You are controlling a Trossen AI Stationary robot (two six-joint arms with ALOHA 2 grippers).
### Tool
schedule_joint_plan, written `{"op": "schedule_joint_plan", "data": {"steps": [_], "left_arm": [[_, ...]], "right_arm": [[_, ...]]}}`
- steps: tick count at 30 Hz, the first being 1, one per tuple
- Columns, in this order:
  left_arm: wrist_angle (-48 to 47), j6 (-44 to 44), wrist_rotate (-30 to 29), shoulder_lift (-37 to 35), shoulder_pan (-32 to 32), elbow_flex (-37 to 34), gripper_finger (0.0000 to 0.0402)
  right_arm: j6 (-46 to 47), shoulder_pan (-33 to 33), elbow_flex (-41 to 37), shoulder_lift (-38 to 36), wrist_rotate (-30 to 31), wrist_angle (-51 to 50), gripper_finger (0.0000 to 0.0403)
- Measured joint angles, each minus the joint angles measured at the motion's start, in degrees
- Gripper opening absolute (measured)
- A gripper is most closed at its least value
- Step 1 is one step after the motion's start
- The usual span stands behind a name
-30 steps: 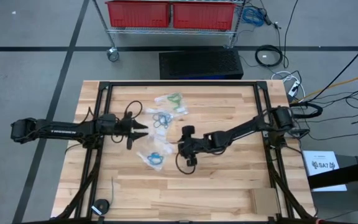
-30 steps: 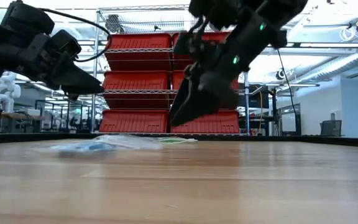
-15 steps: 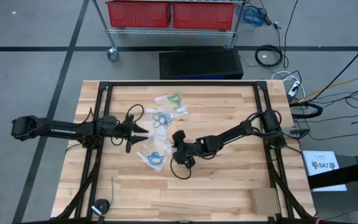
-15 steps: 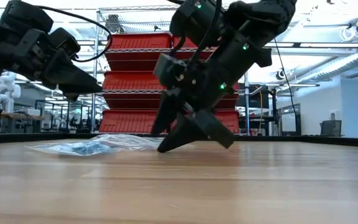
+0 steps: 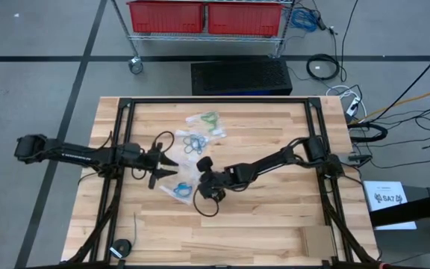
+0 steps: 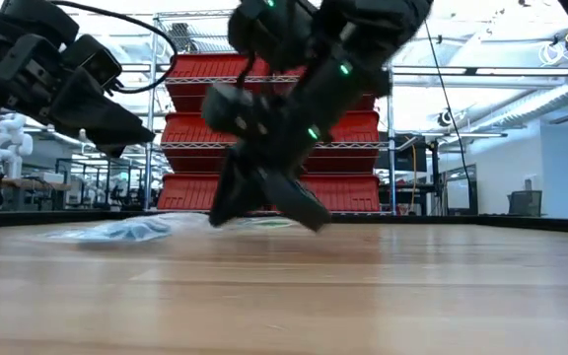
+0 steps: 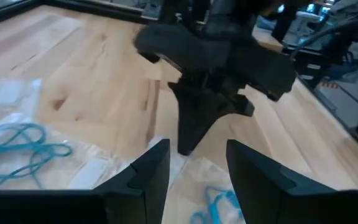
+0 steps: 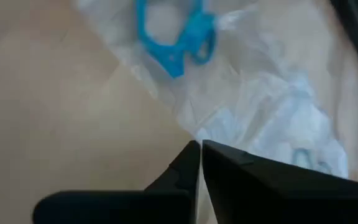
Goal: Sort rubber bands
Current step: Close the bottom transparent zip bag
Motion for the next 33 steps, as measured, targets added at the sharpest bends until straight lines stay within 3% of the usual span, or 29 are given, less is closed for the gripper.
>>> {"op": "schedule_joint_plan", "data": {"steps": [6, 13, 18, 23, 33], "left_arm": [[-4.2, 0.0, -0.9, 0.0, -3.6, 3.9, 0.0164], [-18.8, 1.5, -11.0, 4.7, -9.3, 13.6, 0.0164], [-19.1, -0.9, -11.2, 12.4, -11.6, 20.1, 0.0164], [-21.6, -4.4, -11.9, 18.8, -12.3, 25.9, 0.0164], [-24.9, -10.6, -15.4, 24.1, -13.4, 32.0, 0.0164]], "right_arm": [[11.9, 0.1, 10.6, -0.2, -0.3, -19.7, 0.0002], [29.0, 0.1, 25.8, -0.3, -1.7, -43.7, 0.0], [33.4, 0.1, 31.7, -0.4, -1.6, -45.9, 0.0], [34.1, 0.5, 32.7, -0.4, 1.3, -44.7, 0.0], [34.7, 0.5, 32.7, -0.3, 5.0, -44.6, 0.0]]}}
